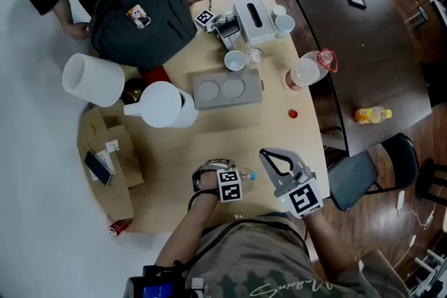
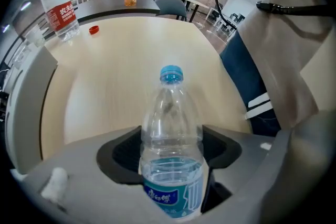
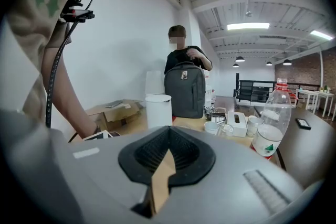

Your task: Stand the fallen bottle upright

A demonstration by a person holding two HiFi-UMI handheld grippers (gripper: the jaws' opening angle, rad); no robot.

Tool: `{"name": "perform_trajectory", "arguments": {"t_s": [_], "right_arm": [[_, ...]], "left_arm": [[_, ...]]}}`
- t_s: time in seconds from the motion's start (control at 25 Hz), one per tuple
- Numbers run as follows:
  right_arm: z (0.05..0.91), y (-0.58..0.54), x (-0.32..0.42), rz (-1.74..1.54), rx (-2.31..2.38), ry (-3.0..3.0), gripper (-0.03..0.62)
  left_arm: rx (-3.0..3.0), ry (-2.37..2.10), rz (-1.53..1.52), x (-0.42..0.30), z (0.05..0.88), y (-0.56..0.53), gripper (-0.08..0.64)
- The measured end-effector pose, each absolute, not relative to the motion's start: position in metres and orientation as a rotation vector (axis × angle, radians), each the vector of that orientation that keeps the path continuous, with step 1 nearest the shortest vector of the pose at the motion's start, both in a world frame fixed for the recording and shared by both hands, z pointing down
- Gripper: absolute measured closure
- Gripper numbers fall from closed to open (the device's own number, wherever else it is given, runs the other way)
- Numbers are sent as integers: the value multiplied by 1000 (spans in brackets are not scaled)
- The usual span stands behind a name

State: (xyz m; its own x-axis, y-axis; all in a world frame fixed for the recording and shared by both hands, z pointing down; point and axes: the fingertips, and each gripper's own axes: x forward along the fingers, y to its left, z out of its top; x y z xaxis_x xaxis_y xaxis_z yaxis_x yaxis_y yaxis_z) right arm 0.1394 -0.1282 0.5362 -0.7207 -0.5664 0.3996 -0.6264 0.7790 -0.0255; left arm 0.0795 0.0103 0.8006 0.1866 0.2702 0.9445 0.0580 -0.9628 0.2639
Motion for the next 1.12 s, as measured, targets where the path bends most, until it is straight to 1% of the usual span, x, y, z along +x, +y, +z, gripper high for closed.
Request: {"name": "perform_trajectory", "arguments": {"t_s": [1.12], "right_arm": [[534, -114, 131, 203, 866, -2591, 589]], "left_arm": [[2316, 278, 1824, 82, 800, 11, 236]]}}
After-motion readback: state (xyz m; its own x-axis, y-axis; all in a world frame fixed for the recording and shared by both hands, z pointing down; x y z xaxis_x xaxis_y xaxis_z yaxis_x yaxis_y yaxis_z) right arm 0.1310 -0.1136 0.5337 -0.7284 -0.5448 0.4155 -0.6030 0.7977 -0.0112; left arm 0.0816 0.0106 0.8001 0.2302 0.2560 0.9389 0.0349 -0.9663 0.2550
